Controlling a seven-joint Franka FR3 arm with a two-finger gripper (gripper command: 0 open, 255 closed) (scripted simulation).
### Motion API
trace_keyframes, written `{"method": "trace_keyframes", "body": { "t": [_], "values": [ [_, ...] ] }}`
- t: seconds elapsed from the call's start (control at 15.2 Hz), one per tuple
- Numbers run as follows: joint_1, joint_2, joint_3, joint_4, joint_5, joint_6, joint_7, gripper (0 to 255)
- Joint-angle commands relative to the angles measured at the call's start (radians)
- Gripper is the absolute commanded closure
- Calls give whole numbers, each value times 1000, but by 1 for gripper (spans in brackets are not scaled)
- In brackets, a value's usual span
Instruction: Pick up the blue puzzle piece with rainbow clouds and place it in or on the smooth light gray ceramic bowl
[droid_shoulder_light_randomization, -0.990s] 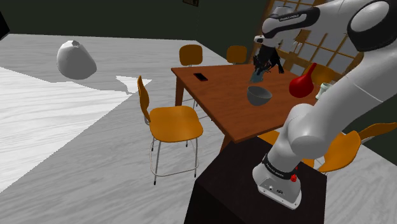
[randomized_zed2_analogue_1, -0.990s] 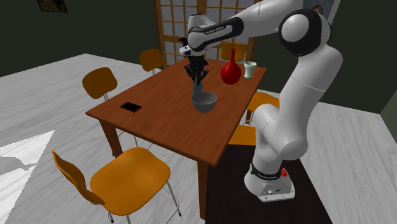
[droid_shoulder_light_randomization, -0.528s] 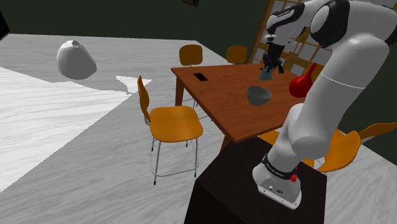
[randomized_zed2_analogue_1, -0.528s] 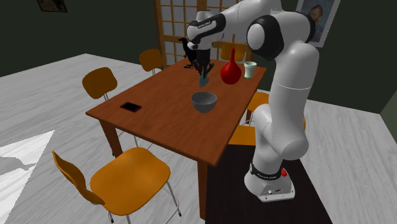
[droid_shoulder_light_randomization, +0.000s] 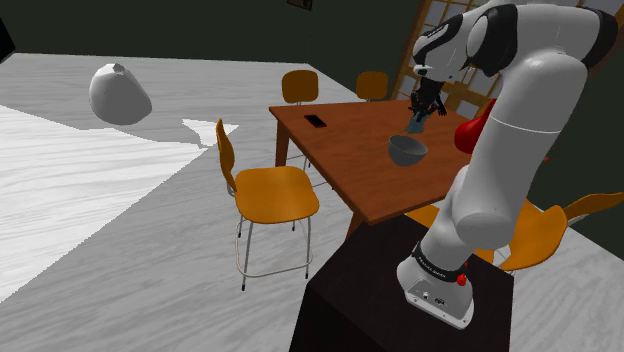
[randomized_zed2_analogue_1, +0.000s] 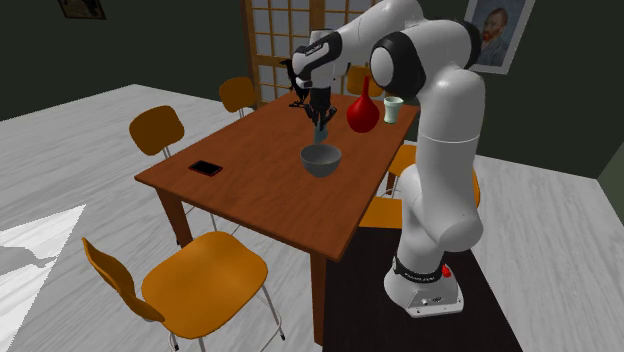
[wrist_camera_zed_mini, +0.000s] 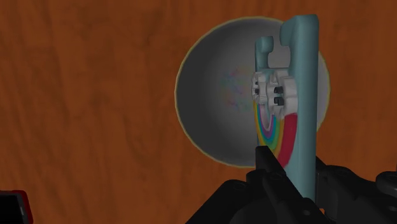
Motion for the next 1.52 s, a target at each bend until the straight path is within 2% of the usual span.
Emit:
{"method": "trace_keyframes", "body": {
  "t": [0.0, 0.59, 1.12, 1.19, 1.45],
  "values": [
    [-11, 19, 9, -18, 22, 24, -13, 255],
    [-79, 107, 68, -84, 127, 121, -85, 255],
    [-79, 107, 69, -84, 126, 121, -85, 255],
    [-79, 107, 69, -84, 126, 121, -85, 0],
    [-79, 107, 69, -84, 126, 121, -85, 0]
  ]
}}
